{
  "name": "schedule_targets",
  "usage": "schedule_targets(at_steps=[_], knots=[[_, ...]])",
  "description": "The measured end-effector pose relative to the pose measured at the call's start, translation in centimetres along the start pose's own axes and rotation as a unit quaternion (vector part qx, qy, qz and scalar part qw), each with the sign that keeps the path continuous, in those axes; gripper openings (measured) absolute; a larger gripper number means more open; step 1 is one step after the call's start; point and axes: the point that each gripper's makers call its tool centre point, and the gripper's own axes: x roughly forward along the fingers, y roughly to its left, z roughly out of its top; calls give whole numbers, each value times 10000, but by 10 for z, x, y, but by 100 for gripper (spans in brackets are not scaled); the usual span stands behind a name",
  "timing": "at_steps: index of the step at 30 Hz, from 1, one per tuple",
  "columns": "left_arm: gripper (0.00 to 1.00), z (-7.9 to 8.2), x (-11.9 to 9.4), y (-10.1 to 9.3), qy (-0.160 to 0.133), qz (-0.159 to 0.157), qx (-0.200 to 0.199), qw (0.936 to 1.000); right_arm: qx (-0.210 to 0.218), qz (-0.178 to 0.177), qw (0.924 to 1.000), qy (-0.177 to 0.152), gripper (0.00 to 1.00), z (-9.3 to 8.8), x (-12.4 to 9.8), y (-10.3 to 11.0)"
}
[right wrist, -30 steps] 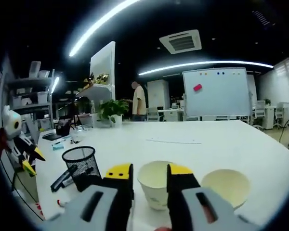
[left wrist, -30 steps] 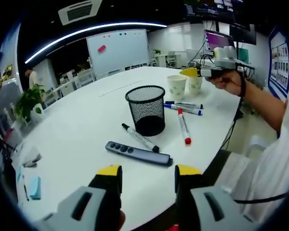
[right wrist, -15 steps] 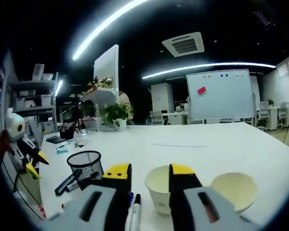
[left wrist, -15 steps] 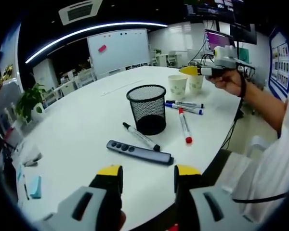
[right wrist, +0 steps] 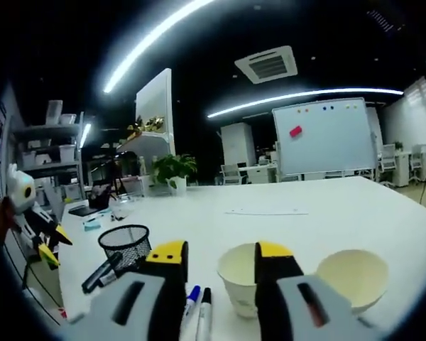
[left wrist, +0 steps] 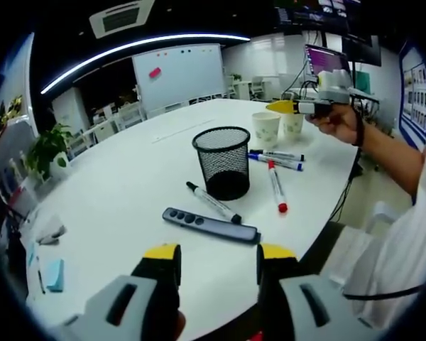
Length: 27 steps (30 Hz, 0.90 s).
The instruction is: Place the scattered laser pointers and whiteboard markers into the pen holder and stack the scattered paper cups together
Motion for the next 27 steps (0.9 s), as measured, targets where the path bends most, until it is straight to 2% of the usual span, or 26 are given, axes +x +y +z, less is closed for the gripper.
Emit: schedule_targets(at_steps=[2,4,5,6,11,14,21,24,27], knots=[[43,0,0,0,-5,5,-10,10000,291,259,9991,-161,42,6,-1,11],[43,0,0,0,-7,6,-17,10000,581,620,9961,-240,60,9,-3,21],[43,0,0,0,-6,9,-15,10000,553,747,9954,-253,67,10,-4,22],[43,0,0,0,-6,8,-13,10000,505,723,9958,-254,72,10,-4,22],[43,0,-1,-1,-4,-18,17,10000,180,440,9987,-160,62,4,-2,21],[43,1,-1,-1,-16,-19,7,10000,11,402,9991,-112,61,1,-1,21],[43,0,0,-2,-7,-32,-1,10000,180,300,9993,-165,61,0,1,17],[43,0,-1,-2,-9,-45,-11,10000,614,237,9978,-75,59,-5,2,10],[43,2,-1,-3,-35,-74,-14,10000,286,172,9992,-200,53,-1,1,10]])
